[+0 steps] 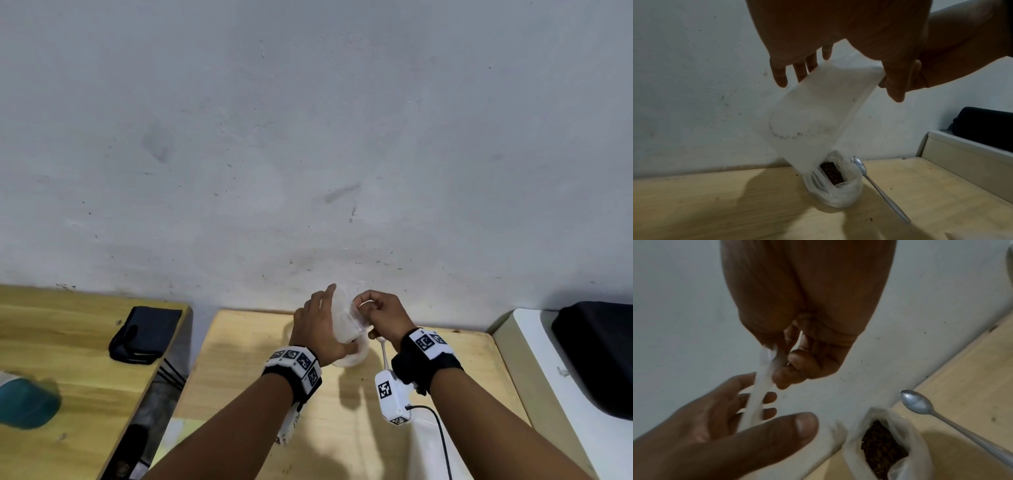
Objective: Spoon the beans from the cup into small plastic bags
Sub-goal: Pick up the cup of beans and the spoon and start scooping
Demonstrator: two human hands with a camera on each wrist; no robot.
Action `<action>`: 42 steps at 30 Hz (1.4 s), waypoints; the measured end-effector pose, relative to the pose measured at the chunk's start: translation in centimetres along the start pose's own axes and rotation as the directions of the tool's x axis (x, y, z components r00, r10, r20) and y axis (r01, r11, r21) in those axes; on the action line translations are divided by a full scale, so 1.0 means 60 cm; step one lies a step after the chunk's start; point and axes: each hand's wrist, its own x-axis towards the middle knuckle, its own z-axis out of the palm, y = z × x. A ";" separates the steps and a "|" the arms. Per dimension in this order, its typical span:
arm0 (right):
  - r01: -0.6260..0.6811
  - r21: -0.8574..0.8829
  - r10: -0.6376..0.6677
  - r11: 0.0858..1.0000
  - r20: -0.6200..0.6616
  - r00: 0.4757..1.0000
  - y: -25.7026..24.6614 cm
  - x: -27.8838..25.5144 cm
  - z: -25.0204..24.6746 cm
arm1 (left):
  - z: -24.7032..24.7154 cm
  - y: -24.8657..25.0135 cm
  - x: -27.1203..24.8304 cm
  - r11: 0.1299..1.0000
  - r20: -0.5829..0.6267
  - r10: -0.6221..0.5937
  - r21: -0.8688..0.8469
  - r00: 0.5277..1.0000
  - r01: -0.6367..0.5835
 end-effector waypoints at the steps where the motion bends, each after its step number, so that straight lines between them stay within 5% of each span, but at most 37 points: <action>1: -0.029 -0.007 0.029 1.000 0.026 0.999 0.000 -0.001 -0.002 | 0.001 -0.003 0.002 1.000 -0.015 0.022 0.005 1.000 -0.022; 9: -0.084 -0.170 0.129 0.982 0.276 0.952 0.009 -0.001 -0.014 | 0.019 -0.027 -0.002 0.977 0.018 0.199 0.072 0.980 -0.199; 18: 0.199 -0.409 -0.133 0.890 0.185 0.974 0.028 0.011 0.012 | 0.032 -0.034 -0.016 0.982 0.013 0.175 -0.067 0.984 -0.174; 27: 0.034 -0.600 -0.014 0.799 0.038 0.999 0.032 0.004 0.029 | 0.049 -0.049 -0.017 0.969 0.001 0.196 -0.155 0.981 -0.193; 33: 0.039 -0.341 -0.009 0.939 0.090 0.996 0.077 0.017 0.019 | 0.048 -0.063 -0.009 0.978 0.082 0.031 -0.208 0.996 -0.013; 36: -0.112 -0.197 0.097 0.974 -0.081 0.992 0.110 0.023 -0.004 | 0.060 -0.076 -0.006 0.969 0.134 -0.126 -0.197 0.983 0.151; 42: -0.377 -0.259 0.308 0.889 -0.269 0.912 0.204 0.043 -0.057 | 0.090 -0.100 0.011 0.915 0.205 -0.316 -0.194 0.926 0.355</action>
